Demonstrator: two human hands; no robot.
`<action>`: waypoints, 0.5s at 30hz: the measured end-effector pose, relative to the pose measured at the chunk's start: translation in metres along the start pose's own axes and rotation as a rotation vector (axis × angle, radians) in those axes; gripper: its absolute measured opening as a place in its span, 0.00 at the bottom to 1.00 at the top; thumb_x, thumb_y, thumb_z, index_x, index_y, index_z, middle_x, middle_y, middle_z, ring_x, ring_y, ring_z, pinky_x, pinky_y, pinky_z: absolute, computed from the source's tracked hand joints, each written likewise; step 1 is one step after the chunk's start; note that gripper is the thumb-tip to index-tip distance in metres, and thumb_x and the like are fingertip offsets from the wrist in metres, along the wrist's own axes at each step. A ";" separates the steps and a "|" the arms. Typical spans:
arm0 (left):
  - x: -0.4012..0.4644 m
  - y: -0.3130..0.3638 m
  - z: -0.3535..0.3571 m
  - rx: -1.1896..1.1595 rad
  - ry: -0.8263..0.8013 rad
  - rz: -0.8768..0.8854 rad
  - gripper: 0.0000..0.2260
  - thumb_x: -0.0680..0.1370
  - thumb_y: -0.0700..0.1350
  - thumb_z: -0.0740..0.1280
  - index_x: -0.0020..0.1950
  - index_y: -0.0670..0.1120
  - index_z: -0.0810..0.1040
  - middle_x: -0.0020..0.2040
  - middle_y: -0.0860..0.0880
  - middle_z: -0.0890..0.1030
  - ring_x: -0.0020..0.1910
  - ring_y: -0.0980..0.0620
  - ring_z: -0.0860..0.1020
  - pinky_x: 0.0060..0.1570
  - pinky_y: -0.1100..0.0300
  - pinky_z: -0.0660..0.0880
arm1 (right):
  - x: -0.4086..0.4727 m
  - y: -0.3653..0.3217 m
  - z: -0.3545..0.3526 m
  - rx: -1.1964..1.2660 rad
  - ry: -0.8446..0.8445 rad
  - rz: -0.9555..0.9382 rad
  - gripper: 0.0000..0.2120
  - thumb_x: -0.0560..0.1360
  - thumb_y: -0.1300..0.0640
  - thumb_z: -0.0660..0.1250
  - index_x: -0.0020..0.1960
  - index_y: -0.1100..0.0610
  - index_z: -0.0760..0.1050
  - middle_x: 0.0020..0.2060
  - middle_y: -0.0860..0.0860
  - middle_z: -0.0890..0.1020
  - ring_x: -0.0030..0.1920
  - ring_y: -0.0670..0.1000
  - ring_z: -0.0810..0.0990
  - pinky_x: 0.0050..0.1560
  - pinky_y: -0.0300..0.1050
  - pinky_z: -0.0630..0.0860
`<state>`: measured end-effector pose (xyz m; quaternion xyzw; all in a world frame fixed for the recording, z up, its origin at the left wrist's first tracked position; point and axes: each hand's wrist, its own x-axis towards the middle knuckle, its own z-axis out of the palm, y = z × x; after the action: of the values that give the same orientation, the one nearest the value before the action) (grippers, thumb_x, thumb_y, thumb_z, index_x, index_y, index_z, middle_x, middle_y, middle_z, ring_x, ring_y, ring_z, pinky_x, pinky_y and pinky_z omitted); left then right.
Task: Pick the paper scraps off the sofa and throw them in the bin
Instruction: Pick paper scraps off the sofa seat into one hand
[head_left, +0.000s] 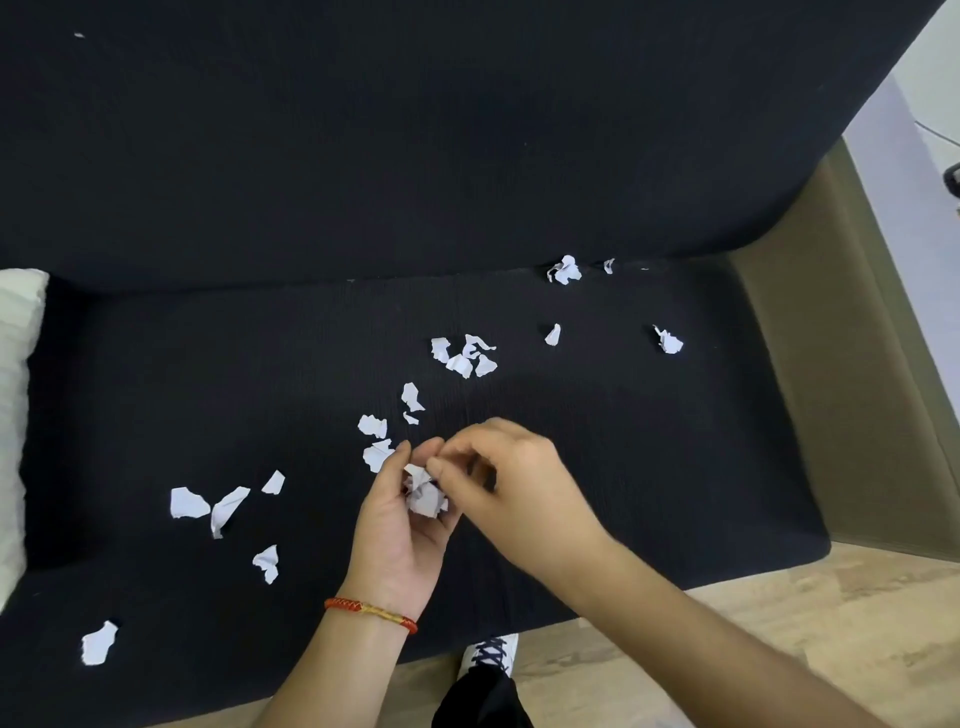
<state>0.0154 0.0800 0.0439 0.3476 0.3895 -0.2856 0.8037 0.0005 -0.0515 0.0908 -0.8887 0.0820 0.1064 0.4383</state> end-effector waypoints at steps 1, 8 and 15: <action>0.000 -0.001 0.004 -0.004 0.015 0.005 0.13 0.84 0.50 0.66 0.49 0.43 0.84 0.46 0.45 0.85 0.47 0.48 0.86 0.48 0.55 0.84 | 0.005 0.006 -0.011 -0.033 0.036 -0.006 0.05 0.79 0.49 0.72 0.48 0.48 0.83 0.43 0.43 0.81 0.42 0.44 0.81 0.45 0.36 0.78; -0.003 -0.007 0.029 -0.023 0.089 0.065 0.12 0.83 0.52 0.67 0.49 0.44 0.83 0.38 0.50 0.81 0.38 0.53 0.82 0.37 0.58 0.83 | 0.064 0.111 -0.106 -0.097 0.250 0.296 0.05 0.80 0.53 0.70 0.49 0.53 0.83 0.42 0.45 0.86 0.43 0.46 0.84 0.50 0.44 0.80; 0.006 -0.022 0.055 0.013 0.103 0.070 0.11 0.84 0.51 0.65 0.48 0.46 0.82 0.36 0.52 0.79 0.35 0.55 0.81 0.34 0.61 0.82 | 0.103 0.220 -0.165 -0.233 0.294 0.538 0.15 0.80 0.55 0.69 0.66 0.56 0.78 0.61 0.56 0.79 0.56 0.55 0.80 0.55 0.47 0.77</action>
<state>0.0264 0.0231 0.0566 0.3803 0.4161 -0.2415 0.7898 0.0670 -0.3208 -0.0057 -0.8851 0.3638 0.0975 0.2732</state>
